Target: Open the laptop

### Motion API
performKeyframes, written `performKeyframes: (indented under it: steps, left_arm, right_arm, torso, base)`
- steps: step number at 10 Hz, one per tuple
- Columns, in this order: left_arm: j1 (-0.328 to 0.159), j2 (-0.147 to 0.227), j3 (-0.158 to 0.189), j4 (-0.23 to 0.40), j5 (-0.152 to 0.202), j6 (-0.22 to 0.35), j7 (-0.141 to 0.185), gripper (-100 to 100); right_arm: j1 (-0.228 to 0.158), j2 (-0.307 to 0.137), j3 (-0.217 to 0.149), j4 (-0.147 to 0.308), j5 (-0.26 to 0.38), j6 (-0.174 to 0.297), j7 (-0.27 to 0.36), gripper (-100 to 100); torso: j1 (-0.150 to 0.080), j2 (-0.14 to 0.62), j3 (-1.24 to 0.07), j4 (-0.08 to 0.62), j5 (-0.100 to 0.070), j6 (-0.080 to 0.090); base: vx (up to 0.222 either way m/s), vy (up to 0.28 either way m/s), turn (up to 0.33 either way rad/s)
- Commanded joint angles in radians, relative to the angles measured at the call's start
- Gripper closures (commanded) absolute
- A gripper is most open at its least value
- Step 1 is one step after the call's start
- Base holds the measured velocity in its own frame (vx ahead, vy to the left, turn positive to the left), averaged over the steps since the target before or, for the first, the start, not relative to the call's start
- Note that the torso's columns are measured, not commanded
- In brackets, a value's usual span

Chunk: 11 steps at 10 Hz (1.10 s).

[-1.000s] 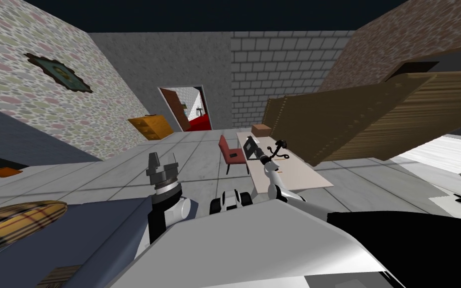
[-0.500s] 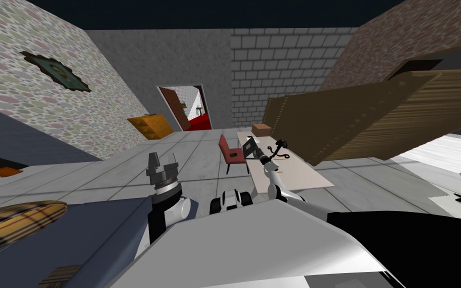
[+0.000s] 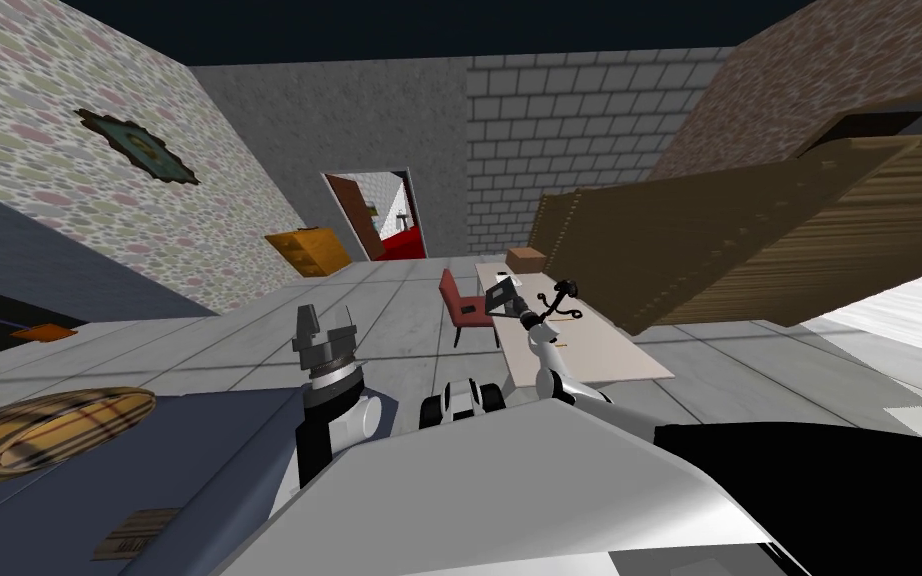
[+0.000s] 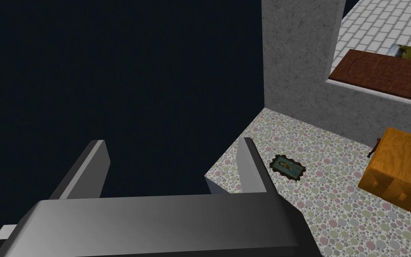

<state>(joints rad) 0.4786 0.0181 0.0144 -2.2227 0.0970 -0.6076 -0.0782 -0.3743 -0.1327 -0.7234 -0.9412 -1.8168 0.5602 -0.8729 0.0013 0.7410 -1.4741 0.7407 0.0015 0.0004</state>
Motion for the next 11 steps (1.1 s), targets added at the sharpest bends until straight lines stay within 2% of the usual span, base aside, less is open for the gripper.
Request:
performKeyframes:
  steps: [1, 5, 6, 8, 9, 10, 11]
  left_arm:
    - [0.0, 0.0, 0.0, 0.0, 0.0, 0.0, 0.0, 0]
    - [0.0, 0.0, 0.0, 0.0, 0.0, 0.0, 0.0, 0]
    - [0.0, 0.0, 0.0, 0.0, 0.0, 0.0, 0.0, 0]
    - [0.0, 0.0, 0.0, 0.0, 0.0, 0.0, 0.0, 0]
    - [0.0, 0.0, 0.0, 0.0, 0.0, 0.0, 0.0, 0]
    - [0.0, 0.0, 0.0, 0.0, 0.0, 0.0, 0.0, 0]
    - [0.0, 0.0, 0.0, 0.0, 0.0, 0.0, 0.0, 0]
  right_arm:
    - [-0.002, -0.003, -0.002, 0.0, -0.004, 0.002, -0.005, 100]
    - [-0.002, -0.003, -0.002, 0.0, -0.004, 0.002, -0.005, 100]
    - [-0.012, 0.011, 0.019, -0.013, 0.046, -0.048, -0.054, -100]
    - [-0.012, 0.011, 0.019, -0.013, 0.061, -0.072, -0.073, -100]
    - [-0.021, 0.023, 0.039, -0.027, 0.104, -0.114, -0.11, -100]
    - [-0.021, 0.023, 0.039, -0.027, 0.126, -0.139, -0.139, -100]
    - [-0.021, 0.023, 0.039, -0.027, 0.126, -0.146, -0.141, -100]
  torso:
    - [0.001, -0.002, -0.001, 0.0, 0.0, 0.0]
    - [-0.001, 0.0, 0.0, -0.001, -0.001, 0.0]
    - [-0.001, -0.001, -0.001, -0.001, -0.001, 0.001]
    - [-0.004, 0.0, 0.0, -0.001, -0.002, 0.0]
    - [0.0, -0.004, -0.003, -0.003, -0.001, 0.001]
    - [-0.002, -0.003, -0.002, -0.003, -0.001, -0.001]
    - [-0.002, -0.003, -0.002, -0.003, -0.002, 0.0]
  base:
    - [0.004, 0.003, -0.013]
    - [0.001, 0.001, -0.003]
    - [-0.074, -0.075, 0.291]
    - [-0.053, -0.046, 0.176]
    - [-0.068, -0.059, 0.227]
    - [-0.066, -0.057, 0.219]
    - [-0.018, -0.015, 0.059]
